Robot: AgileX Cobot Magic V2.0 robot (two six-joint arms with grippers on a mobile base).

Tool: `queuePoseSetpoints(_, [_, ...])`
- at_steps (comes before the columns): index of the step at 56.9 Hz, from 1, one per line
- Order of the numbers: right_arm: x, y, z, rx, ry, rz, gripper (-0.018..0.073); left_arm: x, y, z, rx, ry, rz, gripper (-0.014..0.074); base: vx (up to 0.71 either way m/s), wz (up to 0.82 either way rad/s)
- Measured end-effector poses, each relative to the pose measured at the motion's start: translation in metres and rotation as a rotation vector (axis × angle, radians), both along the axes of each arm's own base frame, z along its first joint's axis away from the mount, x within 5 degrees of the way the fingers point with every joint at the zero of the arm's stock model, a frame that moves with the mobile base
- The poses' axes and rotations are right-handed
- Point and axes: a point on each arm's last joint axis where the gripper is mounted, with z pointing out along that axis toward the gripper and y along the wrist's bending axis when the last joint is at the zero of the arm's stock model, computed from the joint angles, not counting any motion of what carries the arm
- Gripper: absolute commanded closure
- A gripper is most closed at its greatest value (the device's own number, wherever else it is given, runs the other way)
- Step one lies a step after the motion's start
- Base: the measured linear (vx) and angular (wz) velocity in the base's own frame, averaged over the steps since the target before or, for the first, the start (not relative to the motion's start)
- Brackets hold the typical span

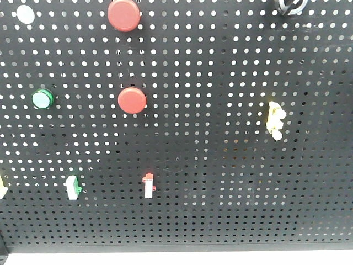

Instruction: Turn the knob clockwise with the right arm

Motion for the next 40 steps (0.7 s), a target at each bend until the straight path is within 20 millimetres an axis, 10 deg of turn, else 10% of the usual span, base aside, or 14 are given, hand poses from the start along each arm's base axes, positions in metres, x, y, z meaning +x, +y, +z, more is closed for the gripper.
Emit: queuePoseSetpoints(40, [-0.0022, 0.0062, -0.0017, -0.098, -0.026, 0.036, 0.023, 0.0, 0.0, 0.0, 0.0, 0.0, 0.0, 0.0603, 0.0, 0.0])
